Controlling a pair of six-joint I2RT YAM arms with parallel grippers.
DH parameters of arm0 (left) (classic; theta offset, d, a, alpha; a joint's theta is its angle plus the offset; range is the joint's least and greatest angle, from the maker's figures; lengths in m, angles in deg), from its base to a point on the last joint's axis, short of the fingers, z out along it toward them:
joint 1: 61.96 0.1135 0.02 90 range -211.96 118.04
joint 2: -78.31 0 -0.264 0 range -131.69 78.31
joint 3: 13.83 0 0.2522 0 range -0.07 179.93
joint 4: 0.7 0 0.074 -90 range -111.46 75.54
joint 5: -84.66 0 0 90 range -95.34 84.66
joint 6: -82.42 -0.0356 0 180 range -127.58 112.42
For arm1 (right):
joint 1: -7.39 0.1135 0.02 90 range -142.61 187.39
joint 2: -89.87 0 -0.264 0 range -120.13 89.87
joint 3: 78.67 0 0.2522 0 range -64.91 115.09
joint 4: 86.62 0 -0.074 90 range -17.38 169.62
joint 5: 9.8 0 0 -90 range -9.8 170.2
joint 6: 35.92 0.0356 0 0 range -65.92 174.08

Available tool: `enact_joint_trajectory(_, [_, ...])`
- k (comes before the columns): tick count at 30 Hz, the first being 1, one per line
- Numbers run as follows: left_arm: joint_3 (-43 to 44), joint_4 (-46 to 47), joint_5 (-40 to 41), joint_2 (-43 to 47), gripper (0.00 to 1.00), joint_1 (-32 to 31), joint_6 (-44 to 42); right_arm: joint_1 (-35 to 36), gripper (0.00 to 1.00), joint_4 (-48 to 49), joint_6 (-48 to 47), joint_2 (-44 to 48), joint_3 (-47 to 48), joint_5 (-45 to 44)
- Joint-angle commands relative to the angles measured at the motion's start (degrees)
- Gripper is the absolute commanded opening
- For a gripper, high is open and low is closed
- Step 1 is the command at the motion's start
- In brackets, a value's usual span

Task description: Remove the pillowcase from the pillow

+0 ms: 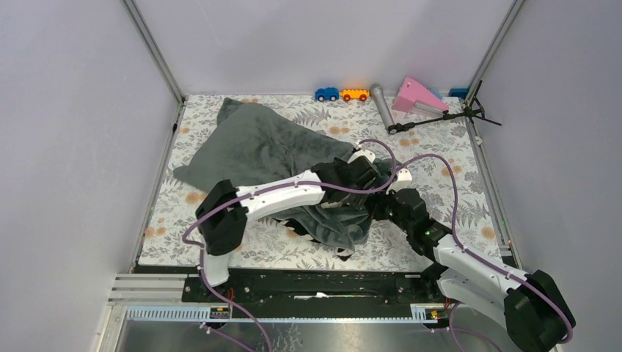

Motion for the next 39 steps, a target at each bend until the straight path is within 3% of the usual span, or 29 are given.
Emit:
enact_joint_trajectory(1, [4.7,-4.7,9.2,-3.9,0.83,0.7,0.9,-0.6,0.0,1.2,0.1,0.3,-0.4,-3.1])
enact_joint_trajectory(5, [5.8,-8.8,12.6,-7.1,0.84,2.1,2.8,-0.6,0.0,1.3,0.3,0.9,-0.6,-3.6])
enact_joint_trajectory(9, [3.5,-8.7,11.1,-7.9,0.81,4.5,4.1,-0.6,0.0,1.2,0.9,1.0,-1.1,-5.3])
enact_joint_trajectory(10, [3.0,-8.7,11.2,-8.0,0.76,5.0,4.3,-0.6,0.0,0.7,1.2,0.6,-0.9,-6.4])
enact_joint_trajectory(15, [0.5,-7.2,12.4,-4.4,0.16,5.6,4.2,-1.1,0.0,-1.8,3.5,-4.4,1.1,-9.6])
enact_joint_trajectory(17, [-0.6,-6.3,12.0,-1.8,0.0,5.4,3.0,-1.7,0.01,-1.4,4.1,-6.8,1.7,-7.7])
enact_joint_trajectory(20, [-2.9,-4.6,10.6,3.2,0.0,3.8,-0.2,-2.8,0.07,-1.2,4.0,-9.8,3.2,-3.9])
enact_joint_trajectory(25, [-6.5,-4.6,5.0,13.0,0.0,2.4,-2.0,-3.2,0.42,-0.8,2.5,-9.2,4.8,2.0])
enact_joint_trajectory(30, [-8.5,-4.7,-2.7,18.2,0.0,0.9,-3.6,-3.2,0.62,0.8,3.5,-9.8,7.8,10.7])
enact_joint_trajectory(34, [-8.7,-4.8,-2.9,19.0,0.0,0.0,-3.8,-3.1,0.71,1.5,2.9,-11.2,12.1,18.1])
enact_joint_trajectory(36, [-8.9,-4.7,-2.8,19.4,0.0,0.0,-3.8,-3.1,0.7,1.0,2.3,-10.6,13.4,18.4])
enact_joint_trajectory(38, [-9.0,-4.7,-2.8,19.9,0.0,0.0,-3.9,-3.1,0.63,-1.1,1.0,-10.2,14.6,16.1])
enact_joint_trajectory(39, [-9.1,-4.7,-2.9,20.3,0.0,0.0,-4.0,-3.1,0.53,-3.4,0.2,-10.1,15.8,13.9])
